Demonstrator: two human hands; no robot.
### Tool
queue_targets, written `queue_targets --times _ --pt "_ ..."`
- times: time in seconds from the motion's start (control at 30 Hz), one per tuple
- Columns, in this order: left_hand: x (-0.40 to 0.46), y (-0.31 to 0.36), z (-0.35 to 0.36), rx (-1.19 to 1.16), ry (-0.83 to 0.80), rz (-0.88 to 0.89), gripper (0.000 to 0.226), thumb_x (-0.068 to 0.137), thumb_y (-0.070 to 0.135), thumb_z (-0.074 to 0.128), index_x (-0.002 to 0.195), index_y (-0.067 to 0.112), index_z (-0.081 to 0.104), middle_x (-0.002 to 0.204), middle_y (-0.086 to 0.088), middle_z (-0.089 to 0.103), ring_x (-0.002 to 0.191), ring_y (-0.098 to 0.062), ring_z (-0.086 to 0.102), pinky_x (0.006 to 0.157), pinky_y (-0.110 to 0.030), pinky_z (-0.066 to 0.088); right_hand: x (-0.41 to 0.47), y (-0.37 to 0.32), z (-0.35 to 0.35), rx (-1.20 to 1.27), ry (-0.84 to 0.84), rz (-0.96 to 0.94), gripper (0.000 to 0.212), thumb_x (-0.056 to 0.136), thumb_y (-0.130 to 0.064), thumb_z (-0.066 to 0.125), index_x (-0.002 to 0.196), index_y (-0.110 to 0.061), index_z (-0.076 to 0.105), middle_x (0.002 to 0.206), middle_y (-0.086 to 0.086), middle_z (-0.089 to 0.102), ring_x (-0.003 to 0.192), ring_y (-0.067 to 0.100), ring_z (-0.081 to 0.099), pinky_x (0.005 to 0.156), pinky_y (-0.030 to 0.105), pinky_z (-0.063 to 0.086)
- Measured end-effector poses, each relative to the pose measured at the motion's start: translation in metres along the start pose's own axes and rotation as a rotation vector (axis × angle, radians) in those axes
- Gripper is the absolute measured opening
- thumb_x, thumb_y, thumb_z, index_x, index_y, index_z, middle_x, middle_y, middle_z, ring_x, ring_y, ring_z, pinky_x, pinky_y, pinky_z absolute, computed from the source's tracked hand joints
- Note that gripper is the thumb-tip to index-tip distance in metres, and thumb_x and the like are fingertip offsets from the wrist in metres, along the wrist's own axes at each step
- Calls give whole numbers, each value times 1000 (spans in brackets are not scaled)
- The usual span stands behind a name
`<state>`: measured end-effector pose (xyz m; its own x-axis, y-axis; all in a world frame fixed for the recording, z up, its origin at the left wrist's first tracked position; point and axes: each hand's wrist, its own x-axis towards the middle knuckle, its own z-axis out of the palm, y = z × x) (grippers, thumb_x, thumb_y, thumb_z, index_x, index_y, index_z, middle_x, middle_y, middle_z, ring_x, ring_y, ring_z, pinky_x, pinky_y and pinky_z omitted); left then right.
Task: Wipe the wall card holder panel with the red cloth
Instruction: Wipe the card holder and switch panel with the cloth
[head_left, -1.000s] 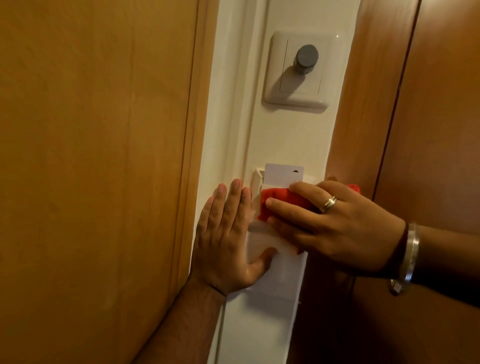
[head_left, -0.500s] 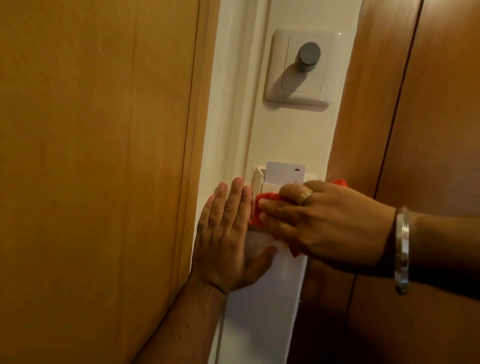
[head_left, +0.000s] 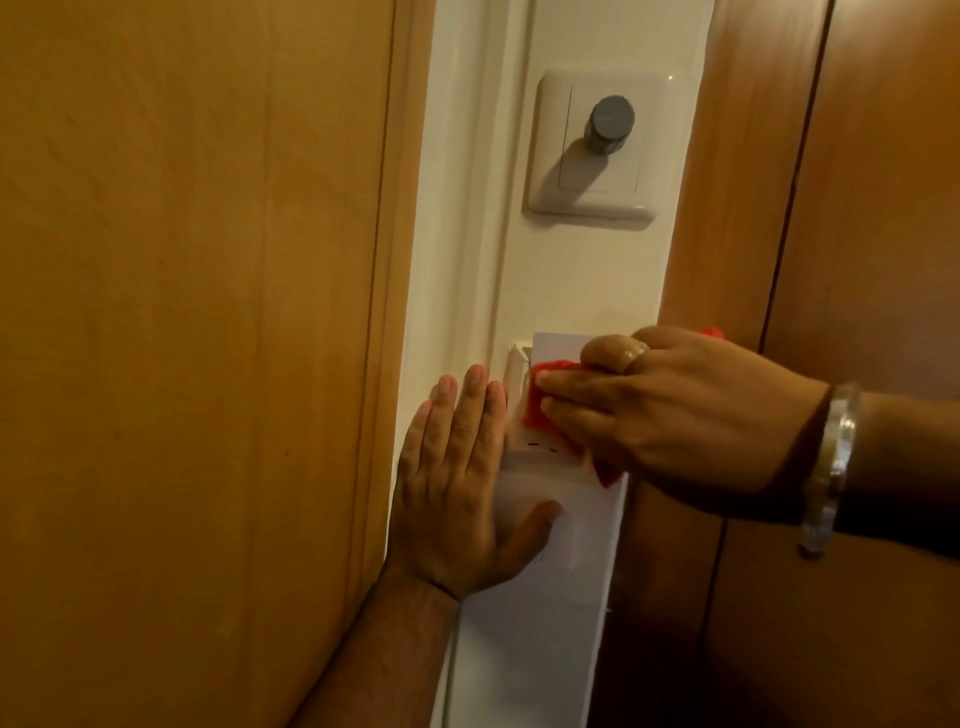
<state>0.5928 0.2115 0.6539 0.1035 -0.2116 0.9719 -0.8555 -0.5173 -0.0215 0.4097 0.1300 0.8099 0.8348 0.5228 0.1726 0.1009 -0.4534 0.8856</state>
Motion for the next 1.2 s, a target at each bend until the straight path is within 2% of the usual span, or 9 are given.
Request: queue_targets --times 0.1,0.3,0.4,0.53,0.67,0.8,0.97,1.1,1.2 --pt "-2 3 0 1 -15 0 95 88 76 29 157 12 18 166 -9 16 155 -28 11 126 -43 8 -4 -10 5 -27 -43 -50 51 74 -23 50 122 -8 54 127 17 57 98 36 58 66 46 53" --pt "1 0 -1 16 5 1 96 87 75 33 157 11 18 165 -10 17 155 -29 12 126 -43 9 1 -4 -1 1 -42 37 52 75 -25 62 124 -11 51 129 13 55 100 34 56 69 44 51" --pt "-2 5 -1 17 4 -4 93 89 73 31 157 11 16 165 -10 17 155 -29 12 126 -43 11 0 -23 9 53 -135 -72 49 76 -25 60 123 -13 52 128 13 56 102 34 56 73 44 51" --pt "0 3 -1 22 1 0 94 89 74 33 156 10 17 165 -10 16 155 -29 11 126 -42 9 -7 -18 6 93 -132 -43 49 63 -22 74 109 -12 64 115 12 65 92 34 62 64 44 54" --pt "0 5 -3 15 7 -14 90 91 73 24 155 10 20 164 -10 17 154 -28 11 126 -41 9 2 -28 11 51 -168 -87 48 78 -27 63 123 -12 52 130 13 54 106 34 54 78 45 49" --pt "-1 2 0 46 21 9 92 90 72 34 155 9 20 163 -10 18 154 -28 11 126 -41 9 -8 -32 10 41 -216 -47 51 81 -23 63 127 -9 44 132 17 51 105 37 55 78 45 49" --pt "1 5 -1 64 26 -12 82 96 68 19 152 8 27 160 -13 25 151 -30 15 123 -43 16 3 -36 15 33 -208 -83 45 90 -29 50 130 -12 39 135 13 46 111 32 47 85 43 40" --pt "-2 1 3 54 24 11 93 90 71 37 156 10 17 164 -11 19 154 -29 11 126 -41 8 -9 -31 11 56 -245 -36 45 88 -26 54 128 -11 39 131 14 49 107 35 51 83 45 44" --pt "2 2 0 55 51 -3 86 94 69 28 154 8 22 161 -11 22 153 -30 14 125 -41 12 -2 -32 10 32 -207 -70 45 87 -31 55 127 -14 42 131 11 50 107 32 50 81 42 44"
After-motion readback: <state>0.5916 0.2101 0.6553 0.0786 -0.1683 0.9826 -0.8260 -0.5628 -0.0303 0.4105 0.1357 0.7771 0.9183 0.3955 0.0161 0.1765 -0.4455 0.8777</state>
